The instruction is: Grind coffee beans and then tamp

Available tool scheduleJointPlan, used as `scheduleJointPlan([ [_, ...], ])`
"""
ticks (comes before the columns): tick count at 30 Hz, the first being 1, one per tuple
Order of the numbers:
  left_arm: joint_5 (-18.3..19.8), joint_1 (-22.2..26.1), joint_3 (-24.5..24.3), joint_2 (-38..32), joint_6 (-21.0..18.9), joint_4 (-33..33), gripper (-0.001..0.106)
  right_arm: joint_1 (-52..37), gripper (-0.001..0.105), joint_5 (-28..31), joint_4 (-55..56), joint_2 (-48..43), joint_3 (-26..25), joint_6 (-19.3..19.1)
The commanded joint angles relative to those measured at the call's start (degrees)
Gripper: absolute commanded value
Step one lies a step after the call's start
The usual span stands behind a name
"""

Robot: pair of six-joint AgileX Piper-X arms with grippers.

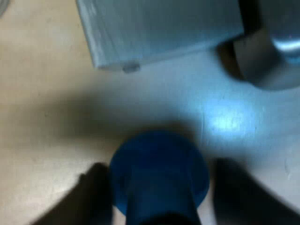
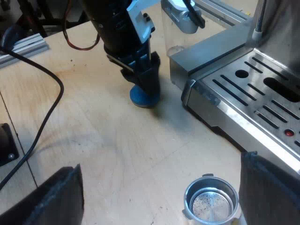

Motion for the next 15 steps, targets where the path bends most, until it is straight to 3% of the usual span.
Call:
scheduleJointPlan([
  [1, -0.6, -0.1, -0.3, 0.0, 0.3, 2.2, 0.014, -0.2, 0.070, -0.2, -0.5, -0.3, -0.5, -0.6],
  [3, -0.6, -0.1, -0.5, -0.2, 0.3, 2.9, 0.000, -0.2, 0.070, -0.2, -0.5, -0.3, -0.5, -0.6],
  [9, -1.1, -0.1, -0.6, -5.7, 2.0, 4.0, 0.000, -0.2, 0.070, -0.2, -0.5, -0.3, -0.5, -0.6],
  [15, -0.8, -0.1, -0.6, -17.4, 2.1, 4.9, 0.000, -0.2, 0.070, -0.2, -0.5, -0.3, -0.5, -0.6],
])
